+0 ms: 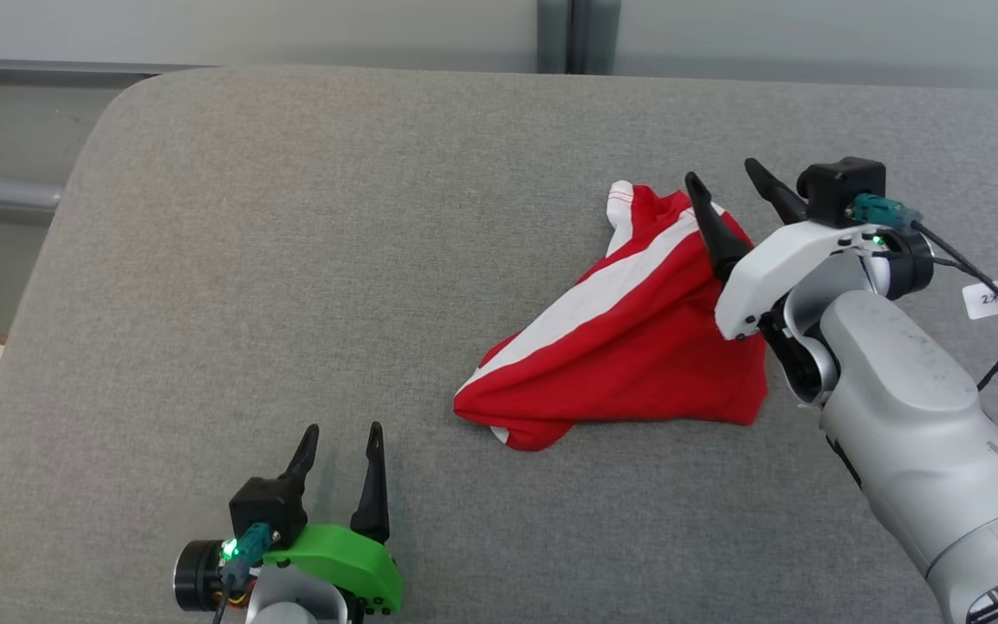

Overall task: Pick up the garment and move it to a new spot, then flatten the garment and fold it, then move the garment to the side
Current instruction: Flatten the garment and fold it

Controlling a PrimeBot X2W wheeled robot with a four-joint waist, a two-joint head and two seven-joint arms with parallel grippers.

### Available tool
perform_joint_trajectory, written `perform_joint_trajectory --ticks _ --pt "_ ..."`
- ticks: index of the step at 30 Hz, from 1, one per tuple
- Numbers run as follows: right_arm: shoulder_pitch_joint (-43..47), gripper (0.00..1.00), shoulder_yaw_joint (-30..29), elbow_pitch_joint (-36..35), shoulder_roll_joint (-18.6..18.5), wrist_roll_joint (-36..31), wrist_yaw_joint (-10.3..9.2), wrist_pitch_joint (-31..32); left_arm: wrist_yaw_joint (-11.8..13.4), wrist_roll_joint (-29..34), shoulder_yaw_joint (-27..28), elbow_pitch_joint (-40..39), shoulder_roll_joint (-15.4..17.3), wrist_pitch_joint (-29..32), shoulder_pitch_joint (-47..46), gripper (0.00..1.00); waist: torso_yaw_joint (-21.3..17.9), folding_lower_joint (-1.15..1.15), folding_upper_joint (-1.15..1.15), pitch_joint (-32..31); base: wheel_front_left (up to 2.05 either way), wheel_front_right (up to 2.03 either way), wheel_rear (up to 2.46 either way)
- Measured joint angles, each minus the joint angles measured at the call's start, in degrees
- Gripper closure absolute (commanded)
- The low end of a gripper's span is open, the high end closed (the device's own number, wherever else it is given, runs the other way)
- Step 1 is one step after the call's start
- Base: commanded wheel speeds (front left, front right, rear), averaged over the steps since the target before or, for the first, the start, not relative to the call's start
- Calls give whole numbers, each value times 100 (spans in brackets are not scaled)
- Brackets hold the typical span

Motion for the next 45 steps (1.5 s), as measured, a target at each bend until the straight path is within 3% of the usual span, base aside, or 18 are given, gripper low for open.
perform_joint_trajectory --ticks 8,9,11,12,19,30,39,40,41,42,45 --pt "-42 0 405 35 -65 802 1 346 65 -70 79 -44 0 0 5 0 154 0 0 175 0 0 0" --pt "-18 7 527 -12 -94 858 1 394 69 -68 100 -46 2 0 7 0 130 0 0 185 0 0 0" --pt "67 78 678 -89 -155 958 1 417 71 -63 124 -54 2 0 8 0 68 0 0 190 0 0 0" --pt "102 100 717 -97 -185 1013 1 417 70 -58 129 -62 1 0 7 0 28 0 0 189 0 0 0" --pt "398 100 843 -162 -300 1296 1 91 43 47 186 -97 -1 0 -7 0 -262 0 0 139 0 0 0" --pt "1569 100 222 -222 -545 1485 1 -358 -8 93 299 -78 -1 0 143 0 -652 0 0 -229 0 0 0" --pt "2894 100 -227 -786 -491 768 1 -380 -60 114 427 -27 -1 0 320 0 -881 0 0 -565 0 0 0" --pt "2952 65 -405 -784 -517 628 1 -380 -67 116 445 -19 -1 0 343 0 -899 0 0 -600 0 0 0" --pt "2981 15 -610 -793 -537 503 1 -380 -70 124 461 -7 -1 0 375 0 -917 0 0 -632 0 0 0" --pt "2997 0 -790 -832 -543 391 1 -380 -76 130 476 -1 -1 0 399 0 -931 0 0 -657 0 0 0" --pt "3028 0 -1388 -1152 -444 -99 1 -380 -82 137 510 4 -1 0 448 0 -988 0 0 -715 0 0 0"
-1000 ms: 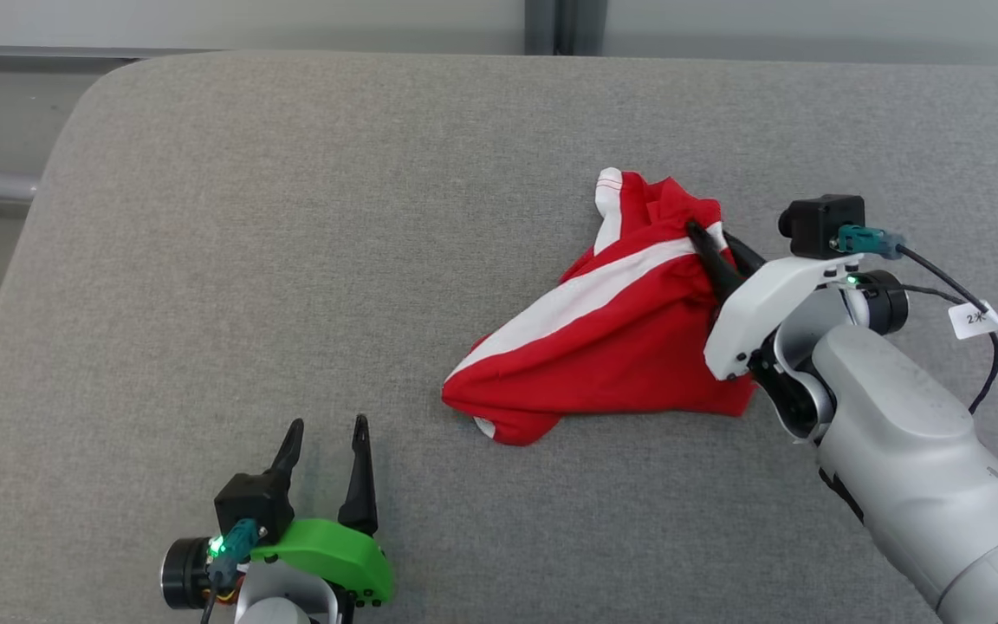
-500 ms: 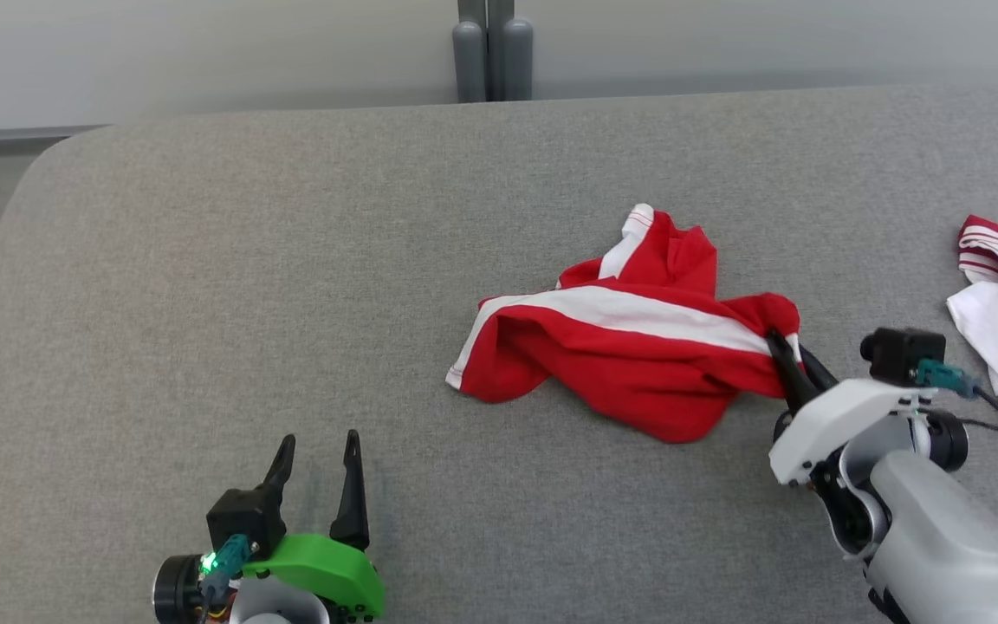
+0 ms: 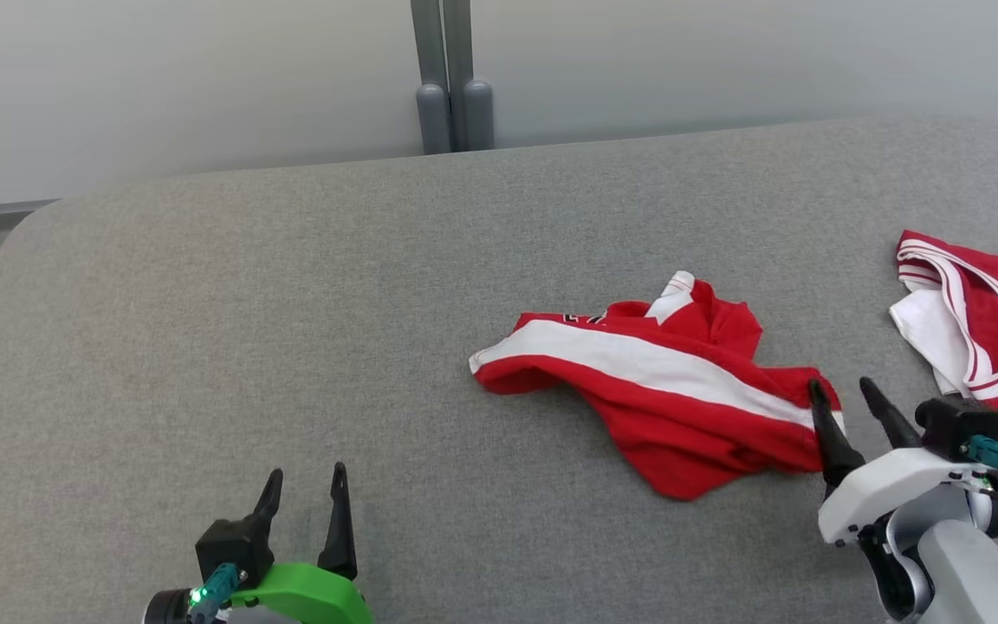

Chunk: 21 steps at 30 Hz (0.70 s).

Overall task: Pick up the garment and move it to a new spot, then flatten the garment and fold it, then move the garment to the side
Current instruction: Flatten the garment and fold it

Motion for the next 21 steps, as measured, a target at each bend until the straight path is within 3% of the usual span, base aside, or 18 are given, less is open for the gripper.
perform_joint_trajectory --ticks 7,10,14,21 --pt "196 0 -1311 -999 657 -1317 -1 -1 -64 -160 -83 -15 1 0 -122 0 -93 0 0 75 0 0 0" --pt "286 0 -1358 -1198 955 -1590 0 0 -144 -573 -293 91 1 0 -502 0 -143 0 0 166 0 0 0" --pt "284 0 -1263 -1313 1066 -1662 0 0 -204 -1232 -681 368 1 -1 -1141 0 -242 0 0 308 0 0 0" --pt "36 0 -1111 -1470 1158 -1604 0 -1 -59 -1831 -1330 1180 -3 -1 -2158 0 -595 0 0 590 0 0 0"
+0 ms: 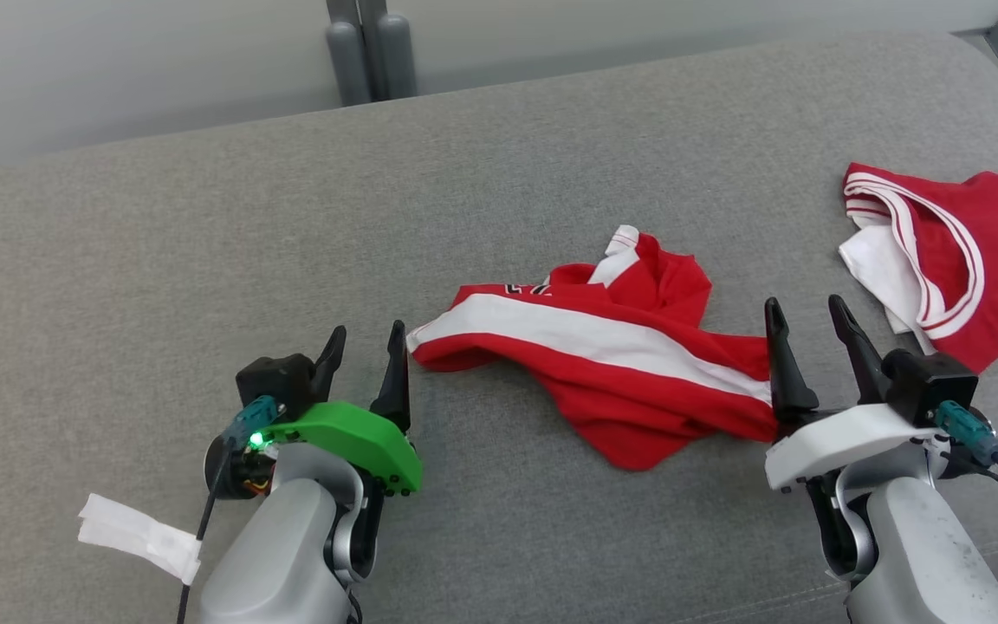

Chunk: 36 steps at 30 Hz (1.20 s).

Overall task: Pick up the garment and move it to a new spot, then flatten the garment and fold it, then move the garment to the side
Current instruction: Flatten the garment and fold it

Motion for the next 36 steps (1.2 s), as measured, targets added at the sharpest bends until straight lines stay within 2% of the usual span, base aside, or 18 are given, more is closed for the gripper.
perform_joint_trajectory --ticks 7,14,15,16,17,24,36 --pt "-124 0 -29 -141 24 19 0 0 250 -22 -483 806 -2 1 -429 0 -425 0 0 286 0 0 0" --pt "-189 0 -116 -200 32 5 0 0 368 420 -932 1403 -4 -8 -671 0 -724 0 0 534 0 0 0" --pt "-188 0 -133 -209 33 -1 0 0 369 487 -964 1456 -4 -14 -683 20 -745 0 0 561 0 0 0" --pt "-188 0 -158 -209 37 -8 0 0 382 474 -923 1451 -3 -15 -684 65 -751 0 0 578 0 0 0" --pt "-186 0 -177 -210 42 -11 0 1 397 485 -917 1455 -3 -15 -683 100 -744 0 0 582 0 0 0" --pt "-88 0 -267 -202 51 4 0 1 459 892 -333 858 0 0 -355 100 -474 0 0 537 0 0 0" --pt "154 0 163 9 63 213 0 1 311 2109 710 -636 91 0 1032 100 412 0 0 105 0 0 0"
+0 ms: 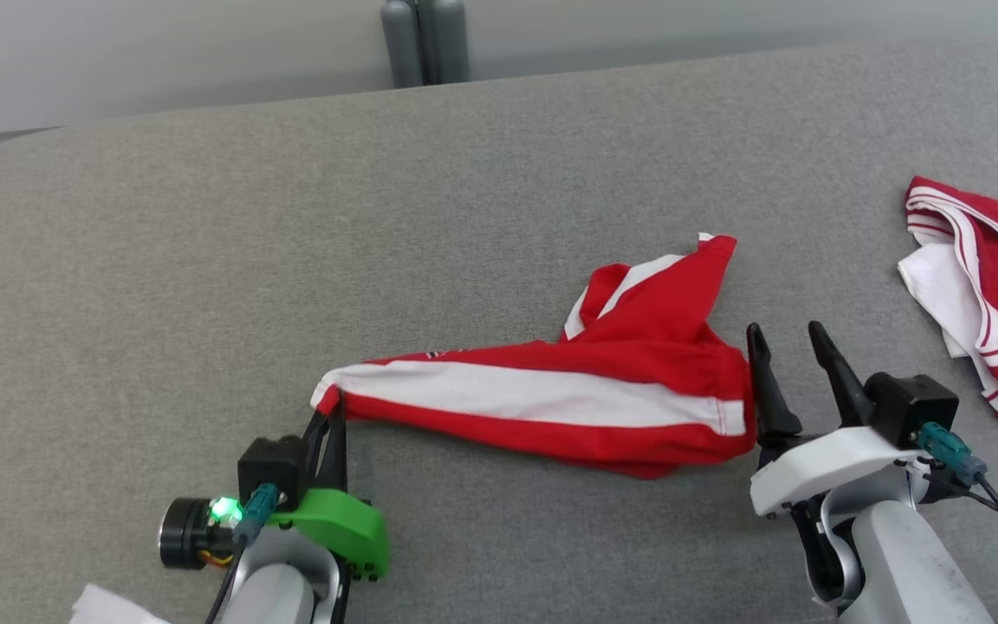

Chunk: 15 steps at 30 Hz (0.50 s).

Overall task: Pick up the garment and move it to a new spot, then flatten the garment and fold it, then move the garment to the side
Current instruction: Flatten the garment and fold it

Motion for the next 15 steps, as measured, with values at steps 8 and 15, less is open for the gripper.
perform_joint_trajectory --ticks 8,15 --pt "205 0 255 82 2 164 0 -1 0 374 670 -296 -22 0 1027 38 289 0 0 -433 0 0 0" --pt "335 0 495 -137 3 219 0 -1 74 604 1227 -832 -57 0 1365 0 288 0 0 -672 0 0 0"
